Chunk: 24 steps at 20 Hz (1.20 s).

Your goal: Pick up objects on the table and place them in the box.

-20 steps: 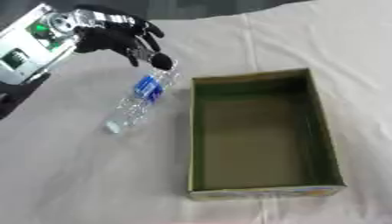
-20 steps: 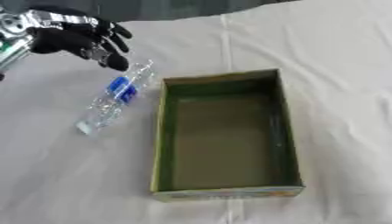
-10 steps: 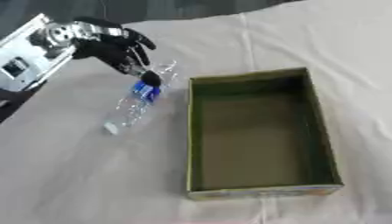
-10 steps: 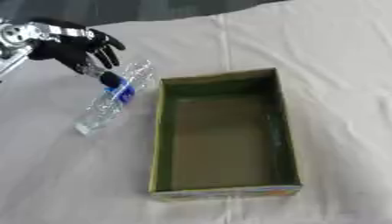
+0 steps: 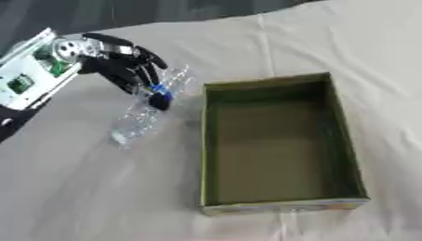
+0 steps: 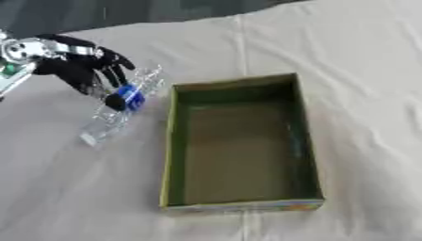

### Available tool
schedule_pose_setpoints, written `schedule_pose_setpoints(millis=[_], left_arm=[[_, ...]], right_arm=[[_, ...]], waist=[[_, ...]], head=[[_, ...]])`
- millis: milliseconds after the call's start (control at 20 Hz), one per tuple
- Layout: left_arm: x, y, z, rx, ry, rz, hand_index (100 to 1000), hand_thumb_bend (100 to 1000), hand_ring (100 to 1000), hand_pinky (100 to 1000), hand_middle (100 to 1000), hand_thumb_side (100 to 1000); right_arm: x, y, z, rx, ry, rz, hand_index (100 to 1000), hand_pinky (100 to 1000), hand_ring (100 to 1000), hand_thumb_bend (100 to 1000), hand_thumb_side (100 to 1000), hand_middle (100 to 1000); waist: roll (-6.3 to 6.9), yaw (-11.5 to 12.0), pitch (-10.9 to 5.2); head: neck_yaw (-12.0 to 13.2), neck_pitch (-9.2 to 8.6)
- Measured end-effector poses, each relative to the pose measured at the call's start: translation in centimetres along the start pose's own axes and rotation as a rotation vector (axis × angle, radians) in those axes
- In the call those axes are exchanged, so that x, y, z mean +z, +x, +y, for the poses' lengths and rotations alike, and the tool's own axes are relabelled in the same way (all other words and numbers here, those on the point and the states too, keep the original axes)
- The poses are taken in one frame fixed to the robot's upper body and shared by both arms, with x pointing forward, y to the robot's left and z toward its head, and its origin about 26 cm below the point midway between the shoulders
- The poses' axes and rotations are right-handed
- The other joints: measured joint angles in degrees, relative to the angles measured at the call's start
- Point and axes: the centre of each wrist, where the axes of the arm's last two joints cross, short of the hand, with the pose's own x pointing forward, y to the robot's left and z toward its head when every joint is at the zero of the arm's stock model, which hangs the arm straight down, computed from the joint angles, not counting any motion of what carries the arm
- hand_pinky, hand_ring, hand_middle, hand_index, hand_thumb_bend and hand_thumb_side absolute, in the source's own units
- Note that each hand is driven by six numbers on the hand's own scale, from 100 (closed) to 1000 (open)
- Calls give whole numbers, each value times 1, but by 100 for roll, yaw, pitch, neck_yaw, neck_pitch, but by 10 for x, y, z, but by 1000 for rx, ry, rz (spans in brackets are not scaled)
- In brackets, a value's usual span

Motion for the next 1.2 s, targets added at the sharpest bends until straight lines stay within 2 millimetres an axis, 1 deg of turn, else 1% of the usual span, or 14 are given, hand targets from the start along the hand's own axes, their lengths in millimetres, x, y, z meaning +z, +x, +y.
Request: schedule_pose_setpoints(millis=[200, 600, 950, 1200], left_arm=[[0, -1, -1, 0, -10, 1, 959, 1000, 798, 667, 723, 524], [-1, -5, -2, -4, -16, 10, 956, 1000, 796, 665, 706, 524], [-1, -20, 6, -2, 19, 52, 955, 1000, 795, 665, 698, 525], [0, -22, 11, -22, 28, 56, 955, 1000, 795, 665, 696, 525]], right_arm=[[0, 0, 0, 0, 6, -2, 744, 693, 775, 361, 1000, 890], [0, 0, -2, 0, 17, -7, 745, 694, 777, 374, 1000, 891], [1, -1, -2, -1, 23, -4, 743, 694, 776, 380, 1000, 891], [1, -1, -2, -1, 30, -7, 741, 694, 775, 385, 1000, 891]], waist=[[6, -23, 30], [27, -35, 36], [29, -34, 49], [29, -29, 51]], head=[[-3, 0], [-6, 0], [-54, 0], [-89, 0]])
